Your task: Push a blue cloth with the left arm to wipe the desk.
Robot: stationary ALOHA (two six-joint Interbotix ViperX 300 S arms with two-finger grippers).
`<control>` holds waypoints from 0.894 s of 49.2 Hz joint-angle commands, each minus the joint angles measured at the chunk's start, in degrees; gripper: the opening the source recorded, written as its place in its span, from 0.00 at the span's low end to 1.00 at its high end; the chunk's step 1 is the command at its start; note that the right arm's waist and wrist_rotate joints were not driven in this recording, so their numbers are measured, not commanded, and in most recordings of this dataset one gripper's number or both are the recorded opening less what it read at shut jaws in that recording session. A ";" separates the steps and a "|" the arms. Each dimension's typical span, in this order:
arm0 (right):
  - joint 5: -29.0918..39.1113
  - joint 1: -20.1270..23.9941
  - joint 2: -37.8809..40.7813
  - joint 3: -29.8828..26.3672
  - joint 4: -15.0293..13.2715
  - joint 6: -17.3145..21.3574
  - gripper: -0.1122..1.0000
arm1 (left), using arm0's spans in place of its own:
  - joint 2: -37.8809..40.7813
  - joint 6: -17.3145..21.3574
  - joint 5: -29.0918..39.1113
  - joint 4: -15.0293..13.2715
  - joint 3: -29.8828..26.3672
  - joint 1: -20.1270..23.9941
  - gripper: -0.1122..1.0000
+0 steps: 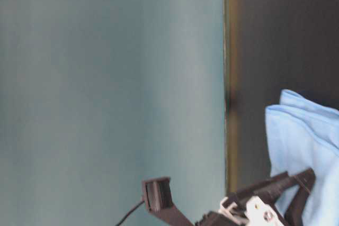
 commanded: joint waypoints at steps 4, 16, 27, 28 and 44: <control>-0.18 -0.09 0.09 -0.44 0.09 0.00 0.10 | -2.29 -0.26 0.18 0.26 1.85 -4.22 0.89; -0.18 0.00 -0.09 -0.44 0.09 0.00 0.10 | -4.92 -0.26 0.35 0.18 4.39 -10.55 0.89; -0.18 0.00 -0.18 -0.35 0.09 0.09 0.10 | -6.77 -0.53 0.35 0.26 6.24 -16.70 0.89; -0.18 0.00 -0.26 -0.35 0.09 0.09 0.10 | -6.86 -0.53 0.35 0.18 6.33 -17.40 0.89; -0.18 0.00 -0.26 -0.35 0.18 0.00 0.10 | -8.61 -0.88 0.62 0.18 6.86 -30.32 0.88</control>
